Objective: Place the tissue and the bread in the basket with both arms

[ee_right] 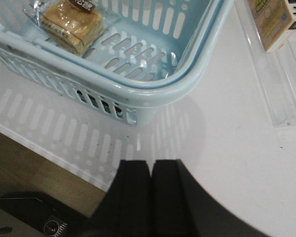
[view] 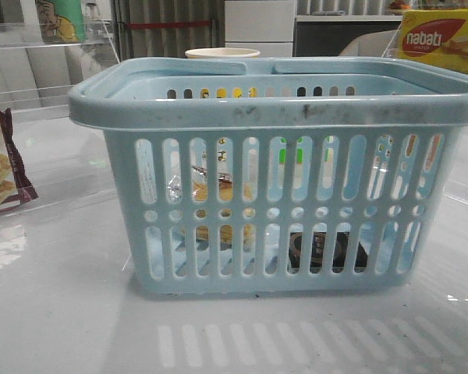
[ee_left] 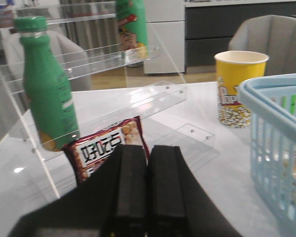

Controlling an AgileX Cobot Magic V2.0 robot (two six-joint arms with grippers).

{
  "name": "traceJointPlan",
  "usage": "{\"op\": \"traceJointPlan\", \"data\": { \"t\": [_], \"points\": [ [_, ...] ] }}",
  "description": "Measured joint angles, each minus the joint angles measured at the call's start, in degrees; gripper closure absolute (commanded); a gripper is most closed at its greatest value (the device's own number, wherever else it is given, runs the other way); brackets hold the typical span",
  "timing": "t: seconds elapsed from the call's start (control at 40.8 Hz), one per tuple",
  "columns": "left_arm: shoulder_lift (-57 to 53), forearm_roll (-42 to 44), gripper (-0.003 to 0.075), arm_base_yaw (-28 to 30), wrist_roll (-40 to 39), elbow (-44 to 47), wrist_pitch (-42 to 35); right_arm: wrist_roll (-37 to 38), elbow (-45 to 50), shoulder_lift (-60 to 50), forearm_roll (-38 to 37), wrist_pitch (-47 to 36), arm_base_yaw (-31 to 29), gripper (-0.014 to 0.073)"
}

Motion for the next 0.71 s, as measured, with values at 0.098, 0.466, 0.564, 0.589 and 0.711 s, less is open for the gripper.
{"op": "traceJointPlan", "data": {
  "t": [0.098, 0.466, 0.564, 0.589, 0.711],
  "points": [
    [-4.24, 0.00, 0.0629, 3.02, 0.00, 5.85, -3.39, 0.00, 0.00, 0.00, 0.00, 0.00, 0.00, 0.0537],
    [-6.63, 0.00, 0.0629, 5.21, 0.00, 13.13, -11.62, 0.00, 0.00, 0.00, 0.00, 0.25, 0.00, 0.0537],
    [-6.63, 0.00, 0.0629, 5.21, 0.00, 13.13, -11.77, 0.00, 0.00, 0.00, 0.00, 0.25, 0.00, 0.0537],
    [-6.63, 0.00, 0.0629, 5.21, 0.00, 13.13, -11.77, 0.00, 0.00, 0.00, 0.00, 0.25, 0.00, 0.0537],
    [-6.63, 0.00, 0.0629, 5.21, 0.00, 13.13, -11.77, 0.00, 0.00, 0.00, 0.00, 0.25, 0.00, 0.0537]
  ]
}}
